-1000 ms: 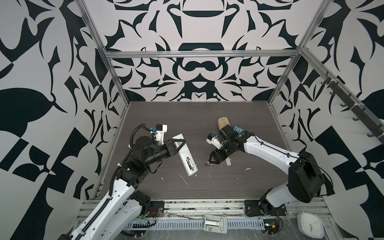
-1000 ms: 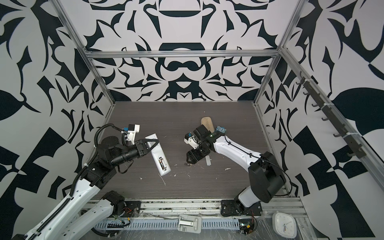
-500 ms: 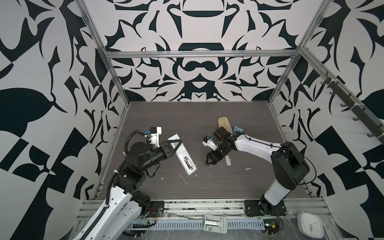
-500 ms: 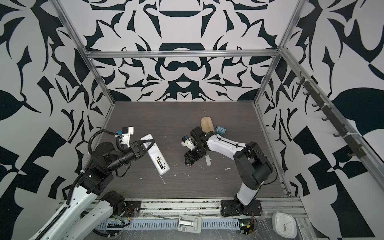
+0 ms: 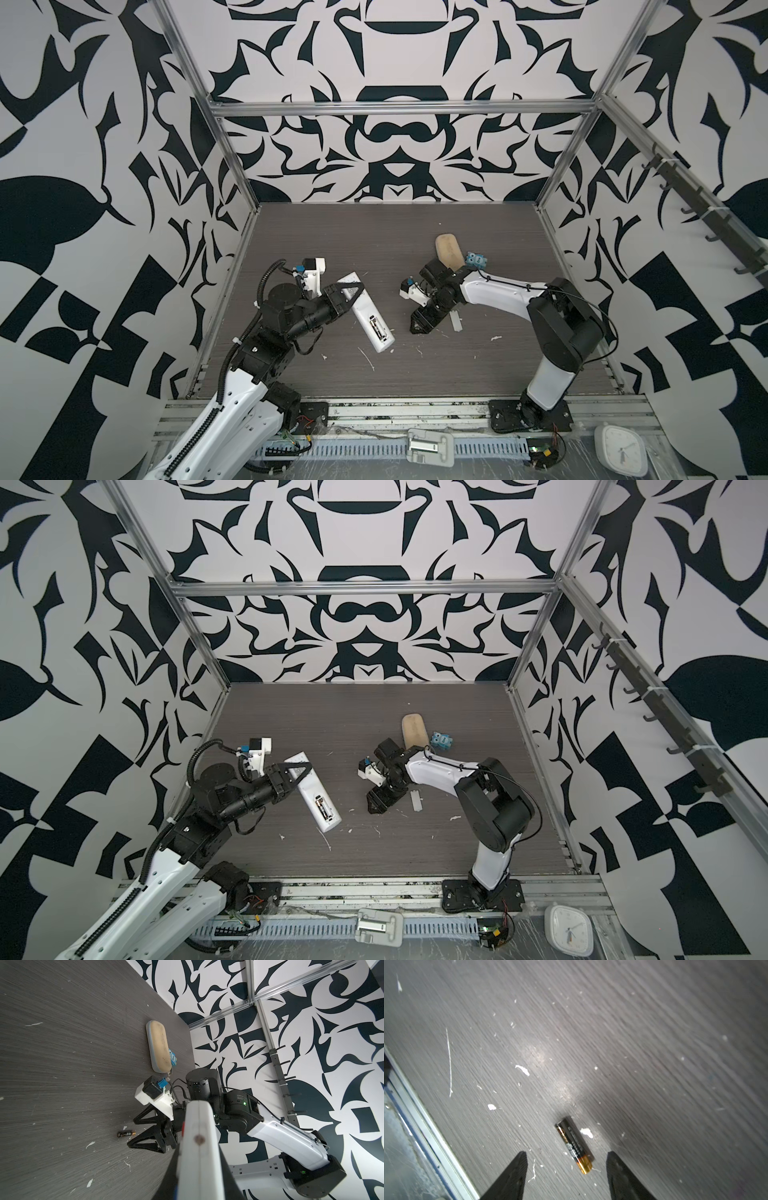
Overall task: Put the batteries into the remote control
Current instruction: 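Lower the right gripper over the AA battery and close on it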
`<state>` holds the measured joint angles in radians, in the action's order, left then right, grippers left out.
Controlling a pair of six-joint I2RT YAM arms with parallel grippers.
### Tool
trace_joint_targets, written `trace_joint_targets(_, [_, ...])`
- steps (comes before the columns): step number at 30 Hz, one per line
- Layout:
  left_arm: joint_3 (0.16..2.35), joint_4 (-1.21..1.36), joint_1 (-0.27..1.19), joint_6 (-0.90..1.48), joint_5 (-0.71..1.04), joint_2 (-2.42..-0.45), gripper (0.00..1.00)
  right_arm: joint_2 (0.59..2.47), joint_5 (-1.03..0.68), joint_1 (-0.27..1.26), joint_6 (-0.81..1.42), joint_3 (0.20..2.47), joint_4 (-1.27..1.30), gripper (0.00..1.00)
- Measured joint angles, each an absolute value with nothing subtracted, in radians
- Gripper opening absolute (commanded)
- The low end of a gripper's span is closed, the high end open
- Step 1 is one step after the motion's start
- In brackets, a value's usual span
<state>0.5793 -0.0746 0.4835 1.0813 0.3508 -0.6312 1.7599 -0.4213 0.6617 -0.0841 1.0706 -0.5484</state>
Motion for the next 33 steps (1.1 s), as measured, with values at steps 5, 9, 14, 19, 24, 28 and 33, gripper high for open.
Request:
trace_joint_targets(5, [0.579, -0.099, 0.484, 1.087, 0.335, -0.632, 0.00, 1.760, -0.407, 0.665, -0.110, 1.071, -0.548, 0.60])
trace_joint_targets(9, [0.579, -0.105, 0.484, 1.093, 0.329, -0.632, 0.00, 1.763, -0.386, 0.675, -0.128, 1.071, -0.548, 0.59])
trace_joint_targets(14, [0.579, -0.115, 0.484, 1.103, 0.318, -0.630, 0.00, 1.763, -0.359, 0.695, -0.150, 1.070, -0.548, 0.58])
trace_joint_targets(19, [0.578, -0.116, 0.484, 1.113, 0.309, -0.615, 0.00, 1.774, -0.309, 0.716, -0.167, 1.070, -0.549, 0.54])
trace_joint_targets(24, [0.571, -0.118, 0.484, 1.124, 0.299, -0.594, 0.00, 1.782, -0.250, 0.729, -0.183, 1.070, -0.548, 0.48])
trace_joint_targets(28, [0.569, -0.128, 0.484, 1.126, 0.299, -0.594, 0.00, 1.765, -0.209, 0.739, -0.195, 1.048, -0.537, 0.43])
trace_joint_targets(33, [0.568, -0.159, 0.484, 1.124, 0.299, -0.598, 0.00, 1.757, -0.165, 0.766, -0.213, 1.039, -0.536, 0.41])
